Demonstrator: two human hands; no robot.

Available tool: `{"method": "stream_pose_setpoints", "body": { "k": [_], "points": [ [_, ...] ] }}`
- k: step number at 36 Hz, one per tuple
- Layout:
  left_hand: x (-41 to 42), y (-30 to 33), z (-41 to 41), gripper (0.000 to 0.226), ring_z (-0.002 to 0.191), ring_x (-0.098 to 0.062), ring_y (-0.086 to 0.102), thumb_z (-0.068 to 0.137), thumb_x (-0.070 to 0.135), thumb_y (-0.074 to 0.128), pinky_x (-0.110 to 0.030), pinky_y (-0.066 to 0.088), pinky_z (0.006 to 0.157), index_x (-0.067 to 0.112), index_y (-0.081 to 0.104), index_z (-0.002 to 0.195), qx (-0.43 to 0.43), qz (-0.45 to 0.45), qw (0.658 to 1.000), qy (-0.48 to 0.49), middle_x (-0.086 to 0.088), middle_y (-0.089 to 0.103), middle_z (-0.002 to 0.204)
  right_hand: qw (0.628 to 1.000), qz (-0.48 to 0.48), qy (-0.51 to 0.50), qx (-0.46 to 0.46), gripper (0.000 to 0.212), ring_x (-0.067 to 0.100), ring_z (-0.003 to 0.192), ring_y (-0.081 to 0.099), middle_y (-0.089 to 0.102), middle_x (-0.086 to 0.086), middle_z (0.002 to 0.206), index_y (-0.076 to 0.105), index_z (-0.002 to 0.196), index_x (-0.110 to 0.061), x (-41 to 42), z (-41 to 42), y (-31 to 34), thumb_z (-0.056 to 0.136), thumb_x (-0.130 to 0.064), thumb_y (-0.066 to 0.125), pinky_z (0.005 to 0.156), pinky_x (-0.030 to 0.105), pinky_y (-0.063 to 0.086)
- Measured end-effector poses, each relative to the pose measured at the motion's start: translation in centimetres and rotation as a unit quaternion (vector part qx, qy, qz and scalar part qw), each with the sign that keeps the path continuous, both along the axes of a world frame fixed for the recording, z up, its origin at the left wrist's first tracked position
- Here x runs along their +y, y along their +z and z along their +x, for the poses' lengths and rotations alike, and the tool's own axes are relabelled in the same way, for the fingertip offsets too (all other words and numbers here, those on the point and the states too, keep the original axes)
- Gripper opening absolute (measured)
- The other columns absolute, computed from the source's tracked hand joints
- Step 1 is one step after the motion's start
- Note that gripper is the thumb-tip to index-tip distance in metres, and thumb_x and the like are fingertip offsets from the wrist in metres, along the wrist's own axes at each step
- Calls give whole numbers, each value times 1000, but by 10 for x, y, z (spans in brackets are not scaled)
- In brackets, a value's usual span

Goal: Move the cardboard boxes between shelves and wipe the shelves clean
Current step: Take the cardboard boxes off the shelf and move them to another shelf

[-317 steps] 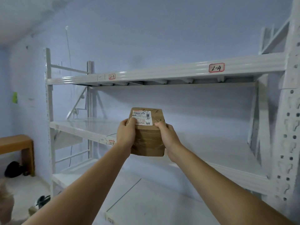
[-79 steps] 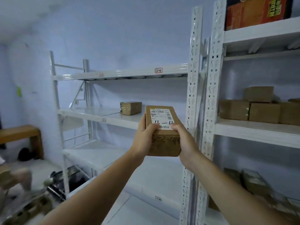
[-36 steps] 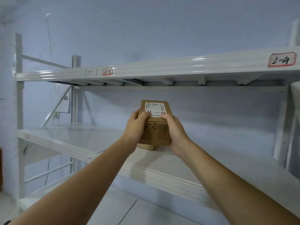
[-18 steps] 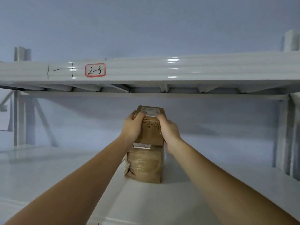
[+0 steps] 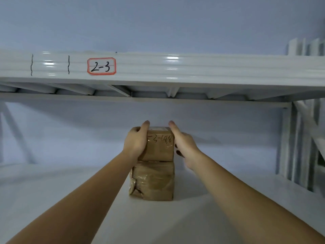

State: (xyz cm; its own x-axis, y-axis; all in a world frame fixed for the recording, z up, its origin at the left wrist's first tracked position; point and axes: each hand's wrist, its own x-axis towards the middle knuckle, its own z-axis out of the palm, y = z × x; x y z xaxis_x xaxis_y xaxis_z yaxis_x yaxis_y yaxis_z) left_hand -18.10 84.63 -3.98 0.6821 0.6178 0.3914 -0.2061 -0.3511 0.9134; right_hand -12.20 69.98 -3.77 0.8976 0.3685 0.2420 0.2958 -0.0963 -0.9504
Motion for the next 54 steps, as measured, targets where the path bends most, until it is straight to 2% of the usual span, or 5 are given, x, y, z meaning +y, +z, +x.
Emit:
{"method": "stream_pose_setpoints", "body": {
  "k": [5, 9, 14, 36, 54],
  "points": [
    [-18, 0, -30, 55, 123, -26, 55, 100, 51, 49, -35, 39, 92, 21, 50, 147, -13, 133, 989, 63, -4, 59, 137, 987, -43, -46, -145, 67, 20, 129, 52, 54, -4, 143, 47, 150, -20, -59, -5, 5, 98, -61, 51, 106, 37, 43],
    [-55, -8, -60, 43, 130, -22, 52, 97, 34, 57, -34, 43, 98, 24, 56, 139, -7, 375, 924, 75, 2, 54, 147, 952, -136, -36, -271, 63, 18, 141, 45, 47, 1, 155, 40, 155, -14, -120, -18, 4, 101, -36, 61, 115, 31, 36],
    [-137, -18, -75, 57, 138, -22, 46, 101, 46, 52, -35, 39, 106, 26, 42, 153, 96, 504, 858, -19, 2, 51, 150, 826, -400, -49, -393, 62, 18, 148, 33, 33, 2, 164, 33, 158, -18, -205, -49, -11, 104, -39, 52, 117, 25, 23],
    [-604, -72, -76, 63, 143, -20, 41, 104, 52, 46, -34, 36, 113, 25, 31, 159, 51, 601, 716, -351, 1, 38, 161, 779, -581, -200, -126, 73, 24, 150, 30, 25, 6, 167, 19, 163, -18, -668, -181, -74, 104, -47, 49, 120, 38, 29],
    [-774, -68, 40, 60, 143, -21, 41, 103, 46, 49, -37, 36, 115, 26, 35, 157, 11, 613, 693, -380, 0, 39, 162, 759, -582, -261, -130, 62, 23, 148, 31, 29, 7, 165, 27, 160, -15, -829, -105, -66, 106, -40, 46, 120, 34, 28]
  ]
}}
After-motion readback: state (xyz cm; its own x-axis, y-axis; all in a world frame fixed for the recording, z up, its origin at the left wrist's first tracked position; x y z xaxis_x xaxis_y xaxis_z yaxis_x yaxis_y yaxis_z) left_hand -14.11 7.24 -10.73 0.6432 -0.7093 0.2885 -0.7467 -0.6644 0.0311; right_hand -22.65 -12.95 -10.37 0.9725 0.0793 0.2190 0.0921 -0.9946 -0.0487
